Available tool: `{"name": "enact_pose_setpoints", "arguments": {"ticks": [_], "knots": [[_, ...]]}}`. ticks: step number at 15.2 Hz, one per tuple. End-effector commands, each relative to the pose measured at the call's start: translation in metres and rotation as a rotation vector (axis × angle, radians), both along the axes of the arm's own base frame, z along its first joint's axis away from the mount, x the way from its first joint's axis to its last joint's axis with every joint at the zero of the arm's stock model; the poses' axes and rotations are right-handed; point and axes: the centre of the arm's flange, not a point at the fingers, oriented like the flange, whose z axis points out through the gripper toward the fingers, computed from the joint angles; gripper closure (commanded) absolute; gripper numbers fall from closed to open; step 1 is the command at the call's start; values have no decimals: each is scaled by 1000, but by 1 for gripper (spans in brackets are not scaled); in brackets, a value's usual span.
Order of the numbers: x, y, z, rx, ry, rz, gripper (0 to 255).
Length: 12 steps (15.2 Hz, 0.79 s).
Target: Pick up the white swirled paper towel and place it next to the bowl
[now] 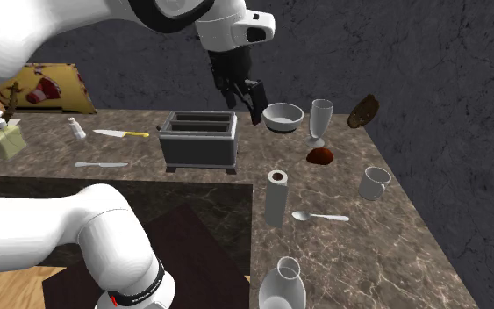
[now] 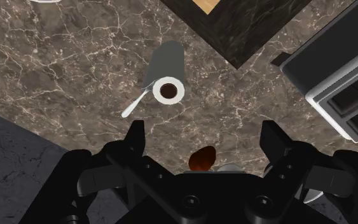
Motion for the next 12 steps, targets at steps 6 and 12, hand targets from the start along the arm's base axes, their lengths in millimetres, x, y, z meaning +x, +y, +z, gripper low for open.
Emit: {"name": "enact_pose_setpoints", "arguments": {"ticks": [6, 12], "knots": [[37, -13, -56, -24, 45, 125, 0], [80, -25, -124, -53, 99, 276, 0]]}}
